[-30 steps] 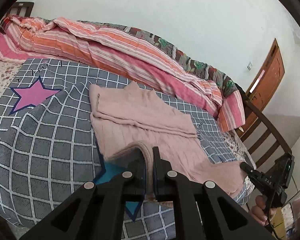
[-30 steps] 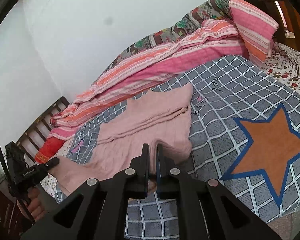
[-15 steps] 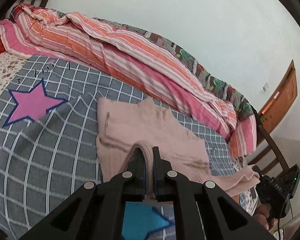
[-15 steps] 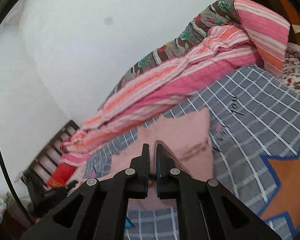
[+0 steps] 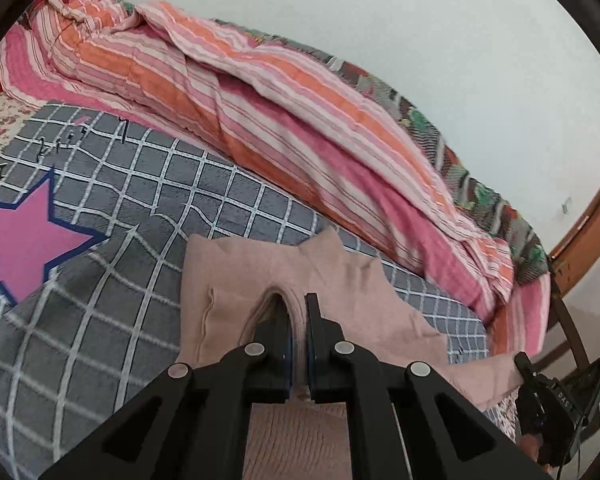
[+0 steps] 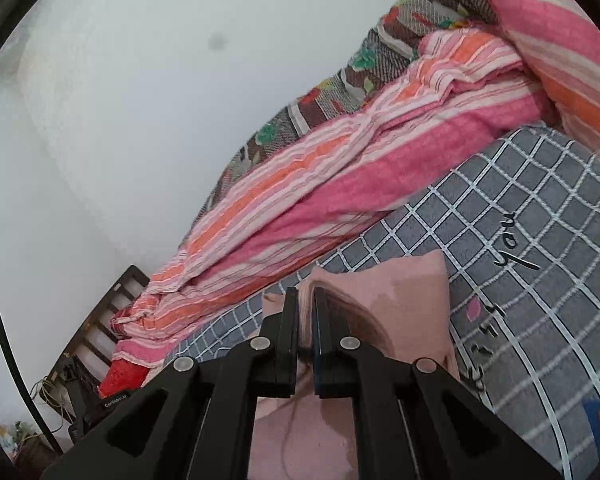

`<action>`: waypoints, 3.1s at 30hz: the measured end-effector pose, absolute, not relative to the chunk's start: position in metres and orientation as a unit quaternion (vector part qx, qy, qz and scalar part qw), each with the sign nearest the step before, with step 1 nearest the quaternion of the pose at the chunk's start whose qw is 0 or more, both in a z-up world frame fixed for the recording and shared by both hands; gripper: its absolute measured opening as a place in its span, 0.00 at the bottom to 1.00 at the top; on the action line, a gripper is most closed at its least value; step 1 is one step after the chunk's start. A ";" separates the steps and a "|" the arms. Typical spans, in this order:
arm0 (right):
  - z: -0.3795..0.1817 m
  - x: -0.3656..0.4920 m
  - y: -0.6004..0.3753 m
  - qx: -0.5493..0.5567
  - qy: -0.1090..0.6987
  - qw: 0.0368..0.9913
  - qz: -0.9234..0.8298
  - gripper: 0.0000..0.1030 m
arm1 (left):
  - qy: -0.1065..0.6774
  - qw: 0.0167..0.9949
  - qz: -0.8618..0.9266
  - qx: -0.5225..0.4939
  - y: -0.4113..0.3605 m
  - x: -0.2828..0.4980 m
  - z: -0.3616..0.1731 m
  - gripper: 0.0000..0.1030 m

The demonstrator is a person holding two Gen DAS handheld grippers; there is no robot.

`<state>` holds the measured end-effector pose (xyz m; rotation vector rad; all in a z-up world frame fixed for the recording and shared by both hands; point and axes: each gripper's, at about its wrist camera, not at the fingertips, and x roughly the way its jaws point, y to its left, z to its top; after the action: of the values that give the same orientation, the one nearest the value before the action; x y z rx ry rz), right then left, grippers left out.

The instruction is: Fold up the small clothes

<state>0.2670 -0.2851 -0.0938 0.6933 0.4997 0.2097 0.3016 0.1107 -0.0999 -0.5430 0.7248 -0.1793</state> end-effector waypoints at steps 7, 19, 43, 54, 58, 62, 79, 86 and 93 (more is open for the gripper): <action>-0.116 0.318 -0.284 0.324 0.265 0.904 0.085 0.05 | 0.375 0.892 -0.063 -0.246 0.100 0.352 -0.122 0.06; -0.146 0.329 -0.276 0.302 0.304 0.899 0.088 0.29 | 0.381 0.895 -0.056 -0.224 0.097 0.365 -0.136 0.60; -0.178 0.194 -0.271 0.241 0.414 0.875 0.072 0.44 | 0.432 0.865 -0.140 -0.215 0.110 0.214 -0.161 0.62; -0.190 0.232 -0.278 0.324 0.406 0.853 0.044 0.52 | 0.405 0.853 -0.147 -0.294 0.108 0.249 -0.181 0.64; -0.194 0.248 -0.282 0.349 0.406 0.845 0.020 0.45 | 0.409 0.855 -0.132 -0.292 0.104 0.264 -0.181 0.54; -0.199 0.261 -0.282 0.356 0.415 0.837 0.016 0.11 | 0.421 0.847 -0.115 -0.302 0.110 0.274 -0.188 0.20; -0.168 0.186 -0.283 0.354 0.395 0.846 0.043 0.08 | 0.414 0.859 -0.122 -0.276 0.116 0.197 -0.165 0.09; -0.155 0.138 -0.278 0.315 0.397 0.861 0.039 0.08 | 0.414 0.871 -0.125 -0.235 0.109 0.152 -0.154 0.09; -0.164 0.127 -0.273 0.275 0.428 0.861 0.004 0.17 | 0.444 0.869 -0.109 -0.190 0.103 0.147 -0.154 0.15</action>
<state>0.1275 -0.2734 -0.1636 0.5763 0.8991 0.0077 0.1472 0.1026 -0.1536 -0.3965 0.9293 -0.2286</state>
